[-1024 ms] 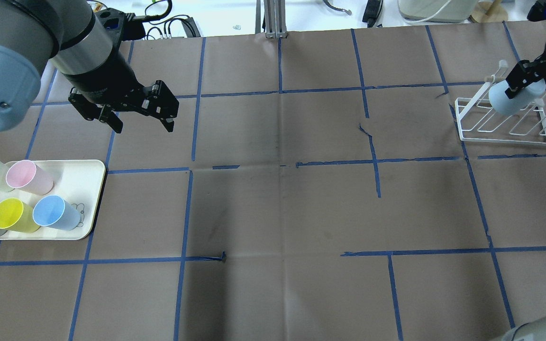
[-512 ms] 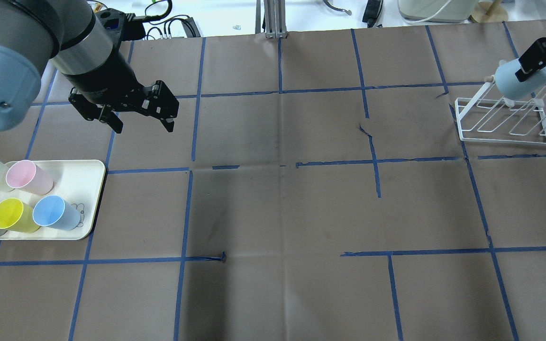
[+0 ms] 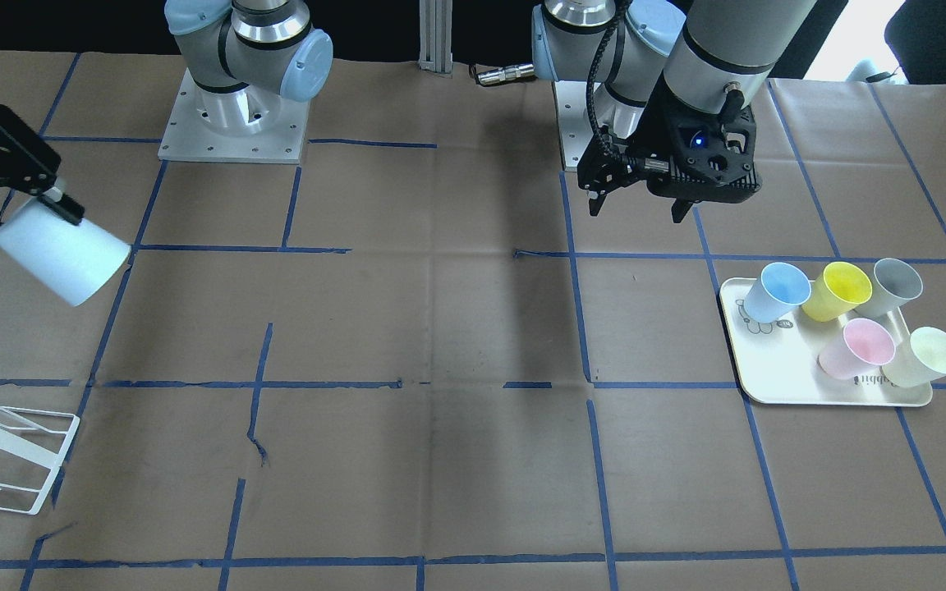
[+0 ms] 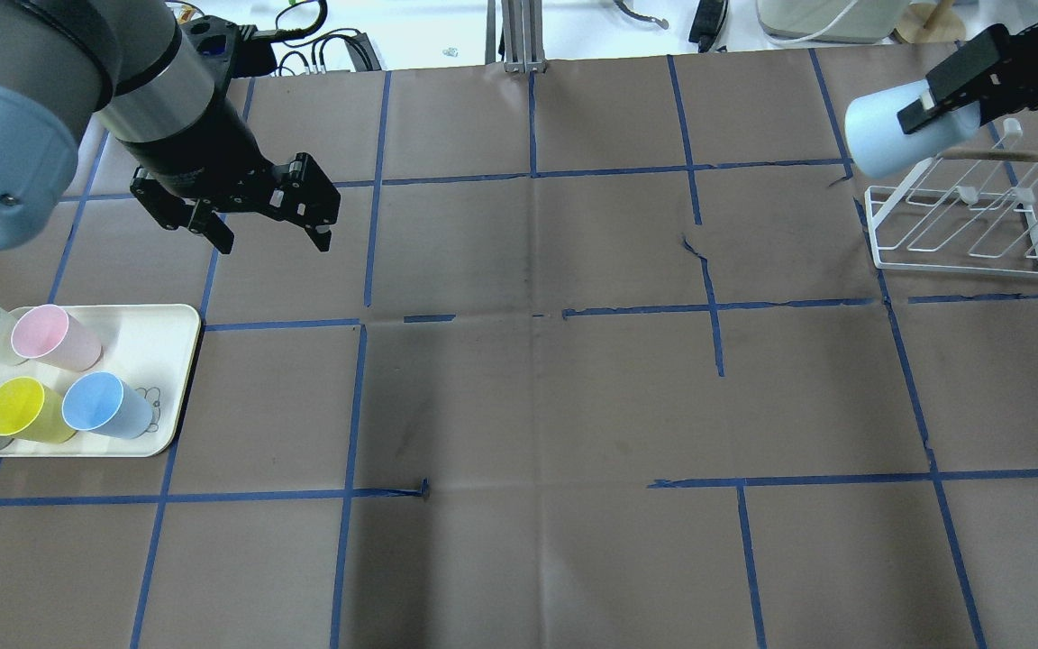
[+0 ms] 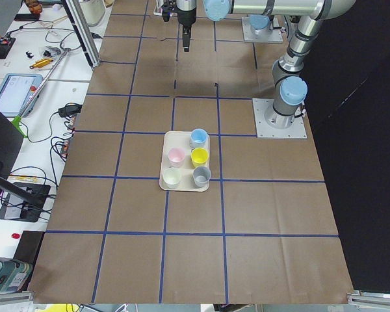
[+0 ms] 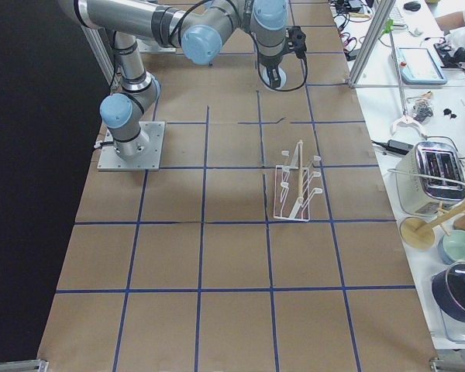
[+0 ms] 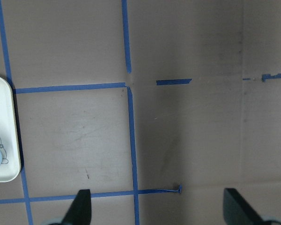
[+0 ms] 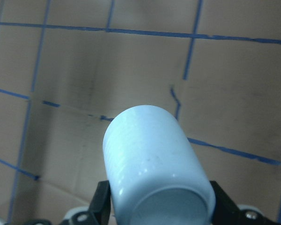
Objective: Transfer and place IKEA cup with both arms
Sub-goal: 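Lift the light blue cup off the rack with the right gripper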
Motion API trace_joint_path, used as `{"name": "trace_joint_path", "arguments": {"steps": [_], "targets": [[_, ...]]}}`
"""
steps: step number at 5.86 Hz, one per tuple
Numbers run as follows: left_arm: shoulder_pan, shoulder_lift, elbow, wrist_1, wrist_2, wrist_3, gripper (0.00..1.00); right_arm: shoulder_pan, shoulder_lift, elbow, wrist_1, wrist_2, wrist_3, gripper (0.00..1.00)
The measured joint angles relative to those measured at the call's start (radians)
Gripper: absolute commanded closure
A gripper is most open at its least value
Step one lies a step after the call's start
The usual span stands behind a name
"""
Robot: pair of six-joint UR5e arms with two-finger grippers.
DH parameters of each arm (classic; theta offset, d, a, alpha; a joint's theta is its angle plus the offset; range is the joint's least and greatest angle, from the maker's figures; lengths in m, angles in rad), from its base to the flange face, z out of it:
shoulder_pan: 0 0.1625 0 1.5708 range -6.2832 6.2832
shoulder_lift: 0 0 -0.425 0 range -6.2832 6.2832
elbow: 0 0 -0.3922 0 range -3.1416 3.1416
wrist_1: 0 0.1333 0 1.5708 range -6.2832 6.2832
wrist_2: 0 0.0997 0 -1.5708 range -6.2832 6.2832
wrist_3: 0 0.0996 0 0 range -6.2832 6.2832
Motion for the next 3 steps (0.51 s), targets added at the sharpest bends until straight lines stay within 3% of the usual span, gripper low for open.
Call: {"name": "trace_joint_path", "arguments": {"steps": [3], "targets": [[0.000, 0.000, 0.000, 0.000, 0.000, 0.000, 0.02, 0.142, 0.007, 0.007, 0.226, 0.316, -0.006, 0.55]]}}
